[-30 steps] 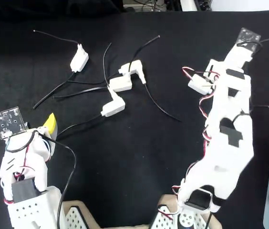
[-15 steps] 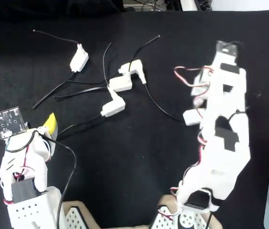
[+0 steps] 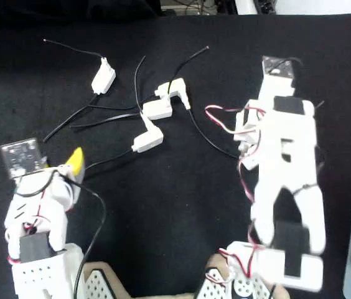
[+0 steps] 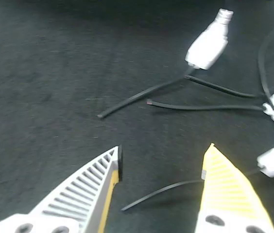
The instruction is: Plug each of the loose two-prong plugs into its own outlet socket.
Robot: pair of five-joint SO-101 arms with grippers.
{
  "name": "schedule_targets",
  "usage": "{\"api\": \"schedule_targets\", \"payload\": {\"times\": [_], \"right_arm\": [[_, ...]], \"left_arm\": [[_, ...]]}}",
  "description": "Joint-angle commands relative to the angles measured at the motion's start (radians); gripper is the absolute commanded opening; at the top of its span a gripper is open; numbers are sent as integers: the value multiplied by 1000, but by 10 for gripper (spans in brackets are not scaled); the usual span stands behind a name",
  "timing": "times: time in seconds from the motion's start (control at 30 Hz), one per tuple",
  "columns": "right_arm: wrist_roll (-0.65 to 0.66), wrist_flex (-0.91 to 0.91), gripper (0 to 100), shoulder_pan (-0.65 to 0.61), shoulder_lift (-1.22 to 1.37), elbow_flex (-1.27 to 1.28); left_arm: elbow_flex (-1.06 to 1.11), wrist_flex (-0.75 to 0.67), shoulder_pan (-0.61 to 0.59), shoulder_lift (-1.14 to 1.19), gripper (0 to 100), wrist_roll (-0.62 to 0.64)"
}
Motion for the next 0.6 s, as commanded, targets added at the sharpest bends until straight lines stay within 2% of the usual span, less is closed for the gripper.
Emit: {"api": "schedule_targets", "payload": {"times": [0.0, 0.27, 0.47, 0.57], "right_arm": [[43, -72, 12, 68, -140, 42], [216, -434, 12, 238, -58, 243], [298, -614, 12, 239, 85, 305], [310, -629, 12, 216, 147, 312]], "left_arm": [[-5, -12, 44, -8, 274, -2], [15, -15, 47, -8, 274, -2], [16, -15, 45, -8, 274, -2], [18, -14, 45, -8, 274, -2]]}}
